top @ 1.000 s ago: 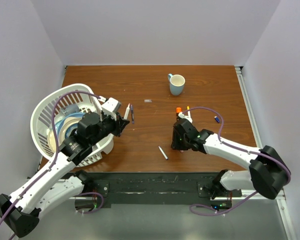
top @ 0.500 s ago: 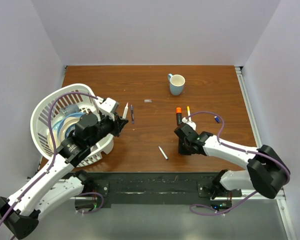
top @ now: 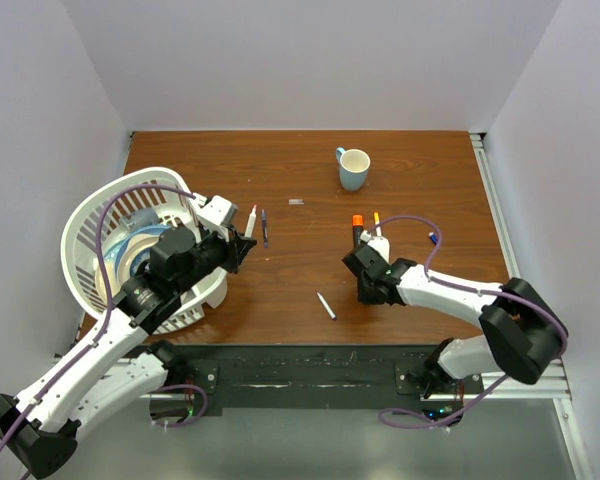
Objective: Insert the pens into the pen caps
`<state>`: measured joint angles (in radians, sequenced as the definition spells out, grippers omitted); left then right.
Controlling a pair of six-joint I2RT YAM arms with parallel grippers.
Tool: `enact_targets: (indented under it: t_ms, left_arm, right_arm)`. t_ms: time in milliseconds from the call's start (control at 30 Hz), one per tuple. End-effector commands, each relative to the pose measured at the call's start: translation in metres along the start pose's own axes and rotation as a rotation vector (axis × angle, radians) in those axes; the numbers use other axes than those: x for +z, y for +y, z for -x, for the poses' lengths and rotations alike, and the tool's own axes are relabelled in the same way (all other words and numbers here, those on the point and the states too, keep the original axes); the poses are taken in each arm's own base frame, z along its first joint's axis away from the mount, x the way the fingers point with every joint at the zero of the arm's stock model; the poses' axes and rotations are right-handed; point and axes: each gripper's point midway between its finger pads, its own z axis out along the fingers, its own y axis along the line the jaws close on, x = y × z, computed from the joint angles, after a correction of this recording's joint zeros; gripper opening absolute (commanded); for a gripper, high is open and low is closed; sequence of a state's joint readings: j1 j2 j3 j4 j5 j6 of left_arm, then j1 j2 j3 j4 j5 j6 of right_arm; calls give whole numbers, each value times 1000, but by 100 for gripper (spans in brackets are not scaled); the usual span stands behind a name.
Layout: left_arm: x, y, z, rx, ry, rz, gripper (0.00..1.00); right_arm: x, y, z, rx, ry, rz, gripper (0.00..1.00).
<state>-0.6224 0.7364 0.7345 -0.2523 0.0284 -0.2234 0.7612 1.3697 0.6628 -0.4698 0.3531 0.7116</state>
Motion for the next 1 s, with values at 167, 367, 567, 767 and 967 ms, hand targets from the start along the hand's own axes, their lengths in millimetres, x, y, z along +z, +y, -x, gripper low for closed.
enact_targets:
  t_ms: [167,367,567,767,967]
  left_arm:
    - [-3,2,10,7,-44,11,0]
    - [-2,0,9,10,-35,-4,0]
    - [-4,-4,10,11,-42,-24,0]
    - [-7,-5,14,14,-60,-30,0]
    - [-10,-7,17,14,-75,-38,0]
  right_arm:
    - [10,8,39,-27,-94,-57,16]
    - [-7,7,41,47,-91,-47,24]
    - [-14,28,44,181,-54,24,36]
    - [-10,25,50,279,-53,-58,37]
    - [-8,20,56,340,-56,-148,37]
